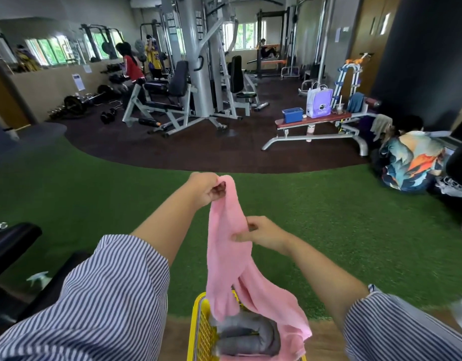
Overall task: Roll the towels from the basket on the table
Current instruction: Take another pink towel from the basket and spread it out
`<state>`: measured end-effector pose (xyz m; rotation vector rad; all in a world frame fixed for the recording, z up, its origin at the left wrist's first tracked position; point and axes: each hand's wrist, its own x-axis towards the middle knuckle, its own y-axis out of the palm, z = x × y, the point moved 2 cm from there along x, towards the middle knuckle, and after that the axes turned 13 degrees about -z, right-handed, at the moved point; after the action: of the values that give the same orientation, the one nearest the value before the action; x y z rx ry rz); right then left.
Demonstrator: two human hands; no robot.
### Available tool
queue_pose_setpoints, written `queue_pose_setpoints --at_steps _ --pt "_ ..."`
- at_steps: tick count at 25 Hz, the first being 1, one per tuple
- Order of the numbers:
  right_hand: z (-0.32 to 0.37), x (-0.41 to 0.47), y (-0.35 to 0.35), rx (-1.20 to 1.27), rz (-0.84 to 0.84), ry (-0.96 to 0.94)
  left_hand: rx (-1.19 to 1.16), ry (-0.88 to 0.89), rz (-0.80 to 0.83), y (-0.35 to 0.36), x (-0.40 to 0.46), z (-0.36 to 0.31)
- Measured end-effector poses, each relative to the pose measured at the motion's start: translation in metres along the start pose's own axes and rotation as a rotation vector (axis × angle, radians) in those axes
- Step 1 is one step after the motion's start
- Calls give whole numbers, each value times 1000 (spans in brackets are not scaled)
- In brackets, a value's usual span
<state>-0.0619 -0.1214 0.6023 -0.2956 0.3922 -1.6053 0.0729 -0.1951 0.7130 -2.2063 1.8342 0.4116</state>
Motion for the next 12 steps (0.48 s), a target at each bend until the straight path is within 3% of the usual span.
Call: queue_pose_setpoints --at_steps 4,8,10,12 --pt "-6 1 -7 -73 -130 23 -155 -20 -90 -20 16 -16" --pt "-14 -2 -49 -303 -459 36 -241 -67 -202 -58 54 -8" --pt "-6 -7 -59 -157 -636 28 -61 -64 -280 -68 66 5" --pt "8 -9 -64 7 -762 -23 349 -32 -265 -72 66 15"
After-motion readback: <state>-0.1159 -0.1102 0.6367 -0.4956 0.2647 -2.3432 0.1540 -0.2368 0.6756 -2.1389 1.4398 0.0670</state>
